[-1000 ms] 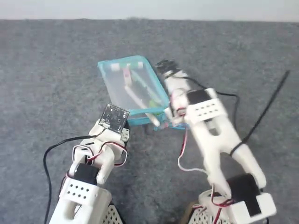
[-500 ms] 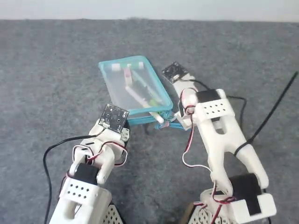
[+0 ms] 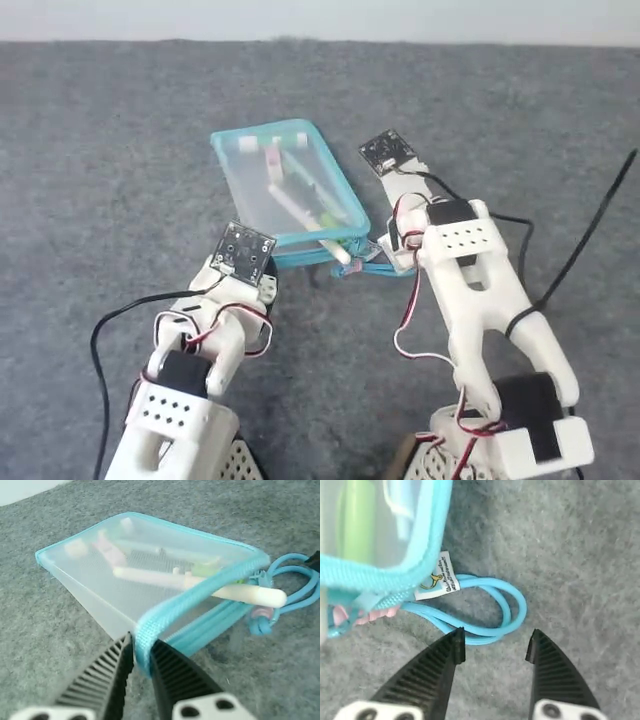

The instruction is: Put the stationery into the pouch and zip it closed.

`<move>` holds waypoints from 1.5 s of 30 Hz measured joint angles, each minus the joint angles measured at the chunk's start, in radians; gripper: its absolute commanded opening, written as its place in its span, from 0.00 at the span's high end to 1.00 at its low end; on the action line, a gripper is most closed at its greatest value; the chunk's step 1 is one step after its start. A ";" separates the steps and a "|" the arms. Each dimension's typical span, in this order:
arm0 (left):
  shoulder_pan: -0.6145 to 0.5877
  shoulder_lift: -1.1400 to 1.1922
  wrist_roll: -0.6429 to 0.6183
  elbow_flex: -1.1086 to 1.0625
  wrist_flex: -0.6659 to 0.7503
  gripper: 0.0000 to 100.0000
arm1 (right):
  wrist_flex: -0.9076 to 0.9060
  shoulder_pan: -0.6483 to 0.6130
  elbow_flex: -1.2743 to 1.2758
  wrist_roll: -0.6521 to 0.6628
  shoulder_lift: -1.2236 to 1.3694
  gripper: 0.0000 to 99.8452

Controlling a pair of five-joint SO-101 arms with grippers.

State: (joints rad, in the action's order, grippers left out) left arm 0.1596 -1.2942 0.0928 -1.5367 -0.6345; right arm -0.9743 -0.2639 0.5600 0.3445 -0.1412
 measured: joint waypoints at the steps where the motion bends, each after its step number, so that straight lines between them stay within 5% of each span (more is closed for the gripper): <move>1: 0.000 0.000 0.000 0.000 0.000 0.99 | 0.002 -0.009 0.000 -0.002 0.017 0.80; 13: 0.000 0.000 0.000 0.000 0.000 0.99 | 0.025 0.063 -0.137 -0.005 0.345 0.80; 25: 0.000 0.000 0.000 0.000 0.000 0.99 | -0.037 0.377 -0.149 0.025 0.353 0.80; 33: 0.000 0.000 0.000 0.000 0.000 0.99 | -0.132 0.427 -0.143 0.035 0.264 0.80; 39: 0.000 0.000 0.000 0.000 0.000 0.99 | -0.183 0.206 -0.044 0.032 -0.063 0.80; 45: 0.000 0.000 0.000 0.000 0.000 0.99 | -0.043 -0.100 0.250 0.034 -0.396 0.80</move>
State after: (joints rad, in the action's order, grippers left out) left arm 0.1596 -1.2942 0.0928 -1.5367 -0.6345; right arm -1.0173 -0.3636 0.8101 0.3782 -0.5370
